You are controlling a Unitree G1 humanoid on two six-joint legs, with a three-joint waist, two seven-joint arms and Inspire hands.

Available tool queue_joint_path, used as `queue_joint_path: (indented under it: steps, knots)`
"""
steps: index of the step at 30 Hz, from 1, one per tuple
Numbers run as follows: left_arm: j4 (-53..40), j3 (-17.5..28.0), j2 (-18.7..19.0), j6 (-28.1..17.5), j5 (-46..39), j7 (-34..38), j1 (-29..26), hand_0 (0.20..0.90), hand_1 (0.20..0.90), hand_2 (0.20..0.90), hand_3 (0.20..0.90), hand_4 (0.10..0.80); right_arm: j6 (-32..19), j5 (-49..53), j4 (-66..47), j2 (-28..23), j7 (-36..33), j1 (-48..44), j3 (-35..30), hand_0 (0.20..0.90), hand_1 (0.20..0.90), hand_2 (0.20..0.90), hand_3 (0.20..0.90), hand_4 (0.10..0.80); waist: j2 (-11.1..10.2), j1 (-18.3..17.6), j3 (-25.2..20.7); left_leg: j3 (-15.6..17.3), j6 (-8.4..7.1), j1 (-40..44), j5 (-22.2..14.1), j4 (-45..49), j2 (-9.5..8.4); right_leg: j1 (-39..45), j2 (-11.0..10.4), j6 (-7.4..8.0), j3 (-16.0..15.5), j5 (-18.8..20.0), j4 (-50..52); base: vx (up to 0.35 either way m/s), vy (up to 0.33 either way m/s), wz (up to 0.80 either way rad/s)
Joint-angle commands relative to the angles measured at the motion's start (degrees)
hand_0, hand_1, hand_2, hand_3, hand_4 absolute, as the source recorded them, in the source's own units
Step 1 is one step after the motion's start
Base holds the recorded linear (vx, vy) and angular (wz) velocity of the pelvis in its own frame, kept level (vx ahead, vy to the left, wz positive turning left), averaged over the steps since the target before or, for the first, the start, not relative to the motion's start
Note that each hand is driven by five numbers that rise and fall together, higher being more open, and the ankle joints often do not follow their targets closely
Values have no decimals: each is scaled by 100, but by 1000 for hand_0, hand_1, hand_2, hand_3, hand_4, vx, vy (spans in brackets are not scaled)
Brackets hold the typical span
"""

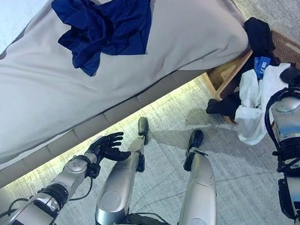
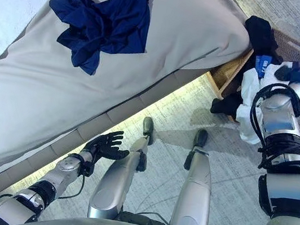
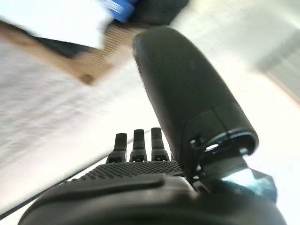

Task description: Pick up the clothes from the bed and place them into the basket

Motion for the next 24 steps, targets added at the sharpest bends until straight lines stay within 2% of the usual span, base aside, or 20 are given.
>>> queue_joint_path:
  steps: [1,3,5,10,13,17,21,22,24]
  knots:
    - [63,160,-1,-211,-413,189,336,900,900,900,900,800,-860,-635,-1464,-415,-825,-85,-662,900,900,900,900,800,-79,-211,-33,-180,22,134,-730,323,-223,698,189,41,-334,-331,-432,65,227,3]
    - [-11,320,-20,-113,-688,187,320,900,900,900,900,800,-968,-887,-2012,-371,-615,89,-808,900,900,900,900,800,-165,-211,-127,-166,54,228,-807,356,-276,847,122,86,-353,-275,-548,60,208,4]
    - [-85,575,-43,-41,-1310,123,341,900,900,900,900,800,-984,-1004,-2451,-379,-225,272,-776,900,900,900,900,800,-256,-176,-233,-166,109,336,-891,401,-344,1029,40,128,-390,-235,-651,65,206,5]
    - [-353,1266,-67,46,-2352,-153,545,900,900,900,900,800,-1091,-1188,-2680,-258,1048,643,-477,900,900,900,900,800,-554,93,-500,-277,234,591,-1053,519,-512,1625,-161,245,-618,-81,-1011,72,157,20]
    - [-396,1572,-113,153,-3046,-337,688,900,900,900,900,800,-1034,-1474,-2247,-177,1724,561,-35,900,900,900,900,800,-710,387,-618,-410,322,840,-1123,511,-621,2154,-279,368,-811,78,-1359,123,145,34]
    - [-312,1865,-64,450,-3443,-332,726,900,900,900,900,800,-853,-1793,-1580,-28,2198,246,552,900,900,900,900,800,-851,747,-698,-589,400,912,-1164,526,-724,2526,-395,468,-1031,236,-1614,101,130,40]
    - [-148,2107,153,750,-3633,-71,604,900,900,900,900,800,-627,-2321,-869,47,2650,-305,1253,900,900,900,900,800,-1095,1116,-703,-769,470,768,-1222,651,-801,2756,-476,548,-1243,381,-1791,83,56,46]
    - [-44,2204,251,870,-3637,154,523,900,900,900,900,800,-408,-2467,-510,54,2707,-607,1609,900,900,900,900,800,-1198,1299,-674,-829,485,668,-1244,723,-820,2800,-527,584,-1371,442,-1820,46,38,41]
    - [95,2246,390,962,-3492,419,402,900,900,900,900,800,-213,-2250,84,167,2733,-1100,2024,900,900,900,900,800,-1345,1542,-610,-970,460,550,-1394,832,-822,2861,-527,643,-1451,373,-1809,97,5,38]
